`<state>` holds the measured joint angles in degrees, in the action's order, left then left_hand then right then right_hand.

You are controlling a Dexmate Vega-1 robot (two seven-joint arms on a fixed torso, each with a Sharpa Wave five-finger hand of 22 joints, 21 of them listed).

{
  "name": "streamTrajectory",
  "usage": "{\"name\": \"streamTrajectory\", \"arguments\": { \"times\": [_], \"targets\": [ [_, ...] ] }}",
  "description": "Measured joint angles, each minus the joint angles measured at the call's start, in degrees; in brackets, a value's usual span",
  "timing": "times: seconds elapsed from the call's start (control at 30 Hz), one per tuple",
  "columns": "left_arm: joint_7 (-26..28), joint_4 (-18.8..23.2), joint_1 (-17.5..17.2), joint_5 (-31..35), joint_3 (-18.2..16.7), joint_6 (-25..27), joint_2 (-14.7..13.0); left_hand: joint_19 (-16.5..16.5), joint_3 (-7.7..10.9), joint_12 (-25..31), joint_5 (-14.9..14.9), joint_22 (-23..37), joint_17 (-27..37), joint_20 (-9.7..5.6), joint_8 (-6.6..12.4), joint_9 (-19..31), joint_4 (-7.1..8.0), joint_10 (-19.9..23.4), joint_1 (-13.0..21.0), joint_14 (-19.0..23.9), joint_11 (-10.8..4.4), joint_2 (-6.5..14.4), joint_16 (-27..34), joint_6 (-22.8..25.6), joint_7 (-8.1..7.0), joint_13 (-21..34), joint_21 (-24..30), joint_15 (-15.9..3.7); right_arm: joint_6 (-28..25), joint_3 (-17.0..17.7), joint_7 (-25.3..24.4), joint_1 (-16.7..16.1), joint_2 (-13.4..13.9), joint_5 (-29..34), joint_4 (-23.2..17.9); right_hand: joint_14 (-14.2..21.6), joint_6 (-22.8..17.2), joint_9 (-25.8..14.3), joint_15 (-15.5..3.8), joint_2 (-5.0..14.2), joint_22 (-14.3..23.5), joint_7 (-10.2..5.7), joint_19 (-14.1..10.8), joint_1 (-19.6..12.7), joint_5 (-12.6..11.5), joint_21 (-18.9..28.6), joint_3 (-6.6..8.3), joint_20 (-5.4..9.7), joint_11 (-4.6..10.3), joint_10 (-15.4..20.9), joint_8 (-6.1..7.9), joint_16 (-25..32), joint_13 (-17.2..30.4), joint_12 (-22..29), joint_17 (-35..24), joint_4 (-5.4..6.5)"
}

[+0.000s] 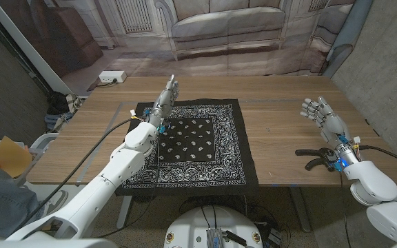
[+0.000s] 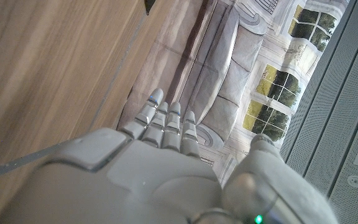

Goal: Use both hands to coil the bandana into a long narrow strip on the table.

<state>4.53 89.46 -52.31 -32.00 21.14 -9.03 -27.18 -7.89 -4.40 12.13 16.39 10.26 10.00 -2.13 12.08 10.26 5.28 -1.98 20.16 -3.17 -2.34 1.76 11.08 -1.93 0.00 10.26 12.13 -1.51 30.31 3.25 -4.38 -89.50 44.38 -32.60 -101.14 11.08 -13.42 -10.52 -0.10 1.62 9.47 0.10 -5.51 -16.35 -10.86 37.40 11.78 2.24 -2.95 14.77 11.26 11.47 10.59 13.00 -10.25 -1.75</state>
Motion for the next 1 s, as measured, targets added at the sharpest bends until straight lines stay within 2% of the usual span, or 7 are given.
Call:
{"name": "streamTrajectory", "arguments": {
  "times": [0.07,0.2,0.5,0.6,0.77,0.83,1.0],
  "targets": [
    [0.0,-0.2,0.1,0.1,0.1,0.0,0.1,0.0,0.0,0.0,0.0,0.0,0.0,0.0,0.0,0.0,0.0,0.0,0.4,0.0,0.0,0.4,0.0,0.0,0.0,0.0,0.0,0.0,-0.2,1.0,-0.4,-1.4,0.0,0.3,-0.6,0.0,0.0,0.0,0.0,0.0,0.0,0.0,0.0,0.0,0.0,-0.2,0.08,0.0,0.25,0.2,0.0,0.0,0.0,0.0,0.0,-0.08],
    [-0.2,-0.8,0.7,0.2,0.5,0.1,0.6,0.0,0.0,0.0,0.0,0.0,0.0,0.0,0.0,0.0,0.0,0.0,1.0,0.0,0.0,-0.2,0.0,0.0,0.0,0.0,0.0,0.0,-0.5,2.4,-1.1,-3.3,-0.3,1.0,-1.4,0.0,-0.2,0.0,-0.01,0.0,0.0,-0.23,-0.4,0.0,0.0,-0.3,0.17,-0.38,0.64,0.2,0.0,0.0,0.0,0.0,0.0,-0.16],
    [-0.6,-2.0,1.9,0.5,1.1,0.2,1.4,0.0,0.24,0.0,0.0,0.0,0.0,0.0,0.0,0.0,-0.23,0.0,1.0,0.0,0.0,-0.2,0.0,0.0,0.0,0.0,0.0,0.0,-0.9,5.1,-3.3,-7.4,-1.9,3.7,-3.2,0.6,-0.8,0.0,-0.6,0.23,0.0,-0.82,-1.1,-0.2,0.0,-0.8,0.26,-0.09,1.54,1.1,0.0,0.0,0.0,0.0,0.0,-0.26],
    [-0.7,-2.3,2.2,0.6,1.3,0.2,1.6,0.0,0.24,0.0,0.0,0.0,0.0,0.0,-0.01,0.3,-0.23,0.0,1.0,0.0,0.0,-0.2,0.0,0.0,0.0,0.0,0.0,0.0,-0.9,5.6,-3.9,-8.3,-2.5,4.5,-3.6,0.9,-0.8,0.0,-0.93,0.01,0.0,-0.82,-1.2,-0.5,0.0,-0.8,0.4,0.03,1.66,1.2,0.0,0.0,0.0,0.0,0.0,-0.4],
    [-1.0,-3.1,2.9,0.7,1.6,0.3,2.1,0.0,0.24,0.0,0.0,0.0,0.0,0.01,-0.01,0.3,-0.23,0.0,1.1,0.0,0.0,-0.1,0.0,0.0,0.0,0.3,0.0,0.0,-0.5,6.4,-5.0,-9.8,-4.0,6.2,-4.1,2.2,-1.5,-0.3,-1.58,0.07,0.0,-1.49,-2.5,-1.0,0.0,-1.2,0.48,0.01,2.67,2.2,0.0,0.2,0.0,0.4,0.1,-0.79],
    [-1.2,-3.4,3.2,0.8,1.8,0.3,2.2,0.0,0.24,0.0,0.0,0.0,0.0,0.01,-0.01,0.3,-0.23,0.0,1.1,0.0,0.0,0.0,0.0,0.0,0.0,0.3,0.0,0.0,-0.1,6.6,-5.6,-10.2,-4.5,7.0,-4.1,2.4,-1.8,-0.3,-1.75,0.08,0.0,-1.85,-2.8,-1.0,0.0,-1.2,0.46,-0.07,2.91,2.5,0.4,0.2,0.0,0.4,0.1,-1.12],
    [-1.6,-4.0,3.8,0.9,2.1,0.4,2.6,0.0,0.24,0.0,0.0,0.0,0.0,0.01,-0.01,0.3,-0.23,0.0,1.1,0.0,0.0,0.9,0.0,0.0,0.0,0.3,0.0,0.0,0.4,7.4,-7.3,-11.1,-5.6,9.8,-4.0,2.7,-2.2,-0.3,-2.04,-0.23,0.0,-2.15,-3.1,-1.3,0.0,-1.4,0.4,-0.18,3.28,2.9,0.4,0.2,0.0,0.4,0.1,-1.19]
  ]
}}
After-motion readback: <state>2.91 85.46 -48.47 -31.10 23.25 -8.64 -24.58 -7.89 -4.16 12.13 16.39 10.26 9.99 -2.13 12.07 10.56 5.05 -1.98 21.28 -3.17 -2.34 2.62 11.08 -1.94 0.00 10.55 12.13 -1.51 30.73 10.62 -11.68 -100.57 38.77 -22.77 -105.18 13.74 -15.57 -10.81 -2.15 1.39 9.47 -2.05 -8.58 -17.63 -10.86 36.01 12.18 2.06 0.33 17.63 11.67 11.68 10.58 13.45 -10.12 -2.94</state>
